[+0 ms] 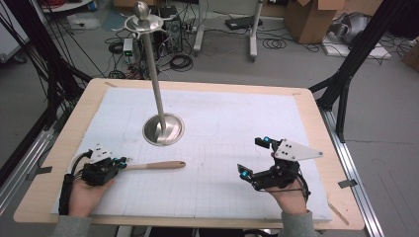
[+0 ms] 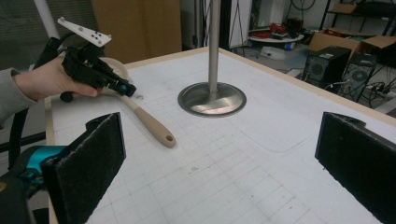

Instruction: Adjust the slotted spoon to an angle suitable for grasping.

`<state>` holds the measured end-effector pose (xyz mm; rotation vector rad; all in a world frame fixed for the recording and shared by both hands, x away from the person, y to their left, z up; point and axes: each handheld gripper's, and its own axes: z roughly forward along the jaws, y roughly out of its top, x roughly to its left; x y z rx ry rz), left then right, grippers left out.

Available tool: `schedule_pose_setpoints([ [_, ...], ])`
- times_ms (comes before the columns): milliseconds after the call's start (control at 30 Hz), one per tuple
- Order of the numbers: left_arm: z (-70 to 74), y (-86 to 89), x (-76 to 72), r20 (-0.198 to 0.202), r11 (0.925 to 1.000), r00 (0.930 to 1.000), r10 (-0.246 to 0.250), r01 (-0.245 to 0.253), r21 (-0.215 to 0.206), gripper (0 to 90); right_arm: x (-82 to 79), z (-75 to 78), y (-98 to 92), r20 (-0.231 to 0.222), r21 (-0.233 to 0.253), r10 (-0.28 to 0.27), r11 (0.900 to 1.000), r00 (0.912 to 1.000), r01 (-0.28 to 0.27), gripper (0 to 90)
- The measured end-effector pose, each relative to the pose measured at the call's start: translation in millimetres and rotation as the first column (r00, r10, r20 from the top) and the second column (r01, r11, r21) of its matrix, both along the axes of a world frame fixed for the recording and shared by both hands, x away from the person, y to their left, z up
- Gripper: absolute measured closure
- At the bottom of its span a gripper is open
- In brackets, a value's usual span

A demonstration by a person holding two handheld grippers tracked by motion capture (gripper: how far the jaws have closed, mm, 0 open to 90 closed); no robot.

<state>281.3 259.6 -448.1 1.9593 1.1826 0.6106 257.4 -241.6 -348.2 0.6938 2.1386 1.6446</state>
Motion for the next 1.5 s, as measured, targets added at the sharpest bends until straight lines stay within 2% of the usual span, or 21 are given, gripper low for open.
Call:
schedule_pose_setpoints([
  [333, 2.3, -0.8, -6.9, -0.018, 0.9995, 0.9995, 0.025, -0.025, 0.02, 89.9, 1.7, 0.9, -0.3, 0.005, 0.004, 0.005, 1.0, 1.0, -0.005, 0.6],
  [500, 3.9, 0.7, -16.8, -0.038, 0.9994, 0.9989, 0.027, -0.026, 0.025, 89.9, 4.0, 2.0, 1.5, 0.002, 0.011, 0.011, 1.0, 0.9999, -0.011, 0.6],
  [733, 7.2, 0.4, -33.0, -0.068, 0.9976, 0.9958, 0.061, -0.058, 0.036, 89.9, 7.3, 4.0, 4.0, 0.01, 0.02, 0.016, 1.0, 0.9998, -0.016, 0.6],
  [833, 7.5, 0.1, -37.8, -0.069, 0.997, 0.9955, 0.064, -0.061, 0.048, 89.9, 8.9, 4.8, 6.4, 0.012, 0.024, 0.023, 0.999, 0.9997, -0.023, 0.6],
  [1033, 7.7, 3.7, -47.2, -0.073, 0.9968, 0.9947, 0.071, -0.069, 0.041, 89.9, 13.5, 5.3, 9.6, 0.012, 0.032, 0.035, 0.999, 0.9993, -0.035, 0.6],
  [1133, 8.3, 5.5, -48.8, -0.062, 0.997, 0.9957, 0.07, -0.068, 0.036, 89.9, 15.2, 5.7, 12.2, 0.015, 0.034, 0.038, 0.999, 0.9992, -0.039, 0.6],
  [1233, 14.5, 6.0, -50.9, -0.019, 0.9995, 0.9993, 0.032, -0.032, -0.005, 89.9, 16.0, 5.6, 14.9, 0.011, 0.03, 0.045, 0.999, 0.9989, -0.045, 0.6],
  [1300, 18.5, 2.5, -52.3, 0.013, 0.9994, 0.9998, -0.016, 0.016, -0.032, 89.9, 16.2, 5.4, 16.1, 0.014, 0.025, 0.046, 0.999, 0.9989, -0.046, 0.6],
  [1333, 19.3, -1.3, -53.0, 0.024, 0.9979, 0.9986, -0.047, 0.048, -0.043, 89.9, 16.2, 5.5, 16.2, 0.015, 0.023, 0.047, 0.999, 0.9988, -0.047, 0.6],
  [1400, 19.3, -12.9, -53.8, 0.033, 0.9935, 0.9938, -0.106, 0.107, -0.038, 89.9, 15.3, 5.7, 16.1, 0.01, 0.025, 0.044, 0.999, 0.999, -0.044, 0.6],
  [1467, 18.7, -22.1, -53.9, 0.028, 0.9892, 0.9898, -0.139, 0.14, -0.041, 89.8, 14.8, 6.0, 14.8, 0.011, 0.029, 0.044, 0.999, 0.999, -0.044, 0.6],
  [1500, 19.0, -27.1, -54.2, 0.032, 0.9868, 0.9869, -0.158, 0.159, -0.029, 89.8, 14.6, 6.3, 14.0, 0.016, 0.029, 0.042, 0.999, 0.999, -0.042, 0.6],
])
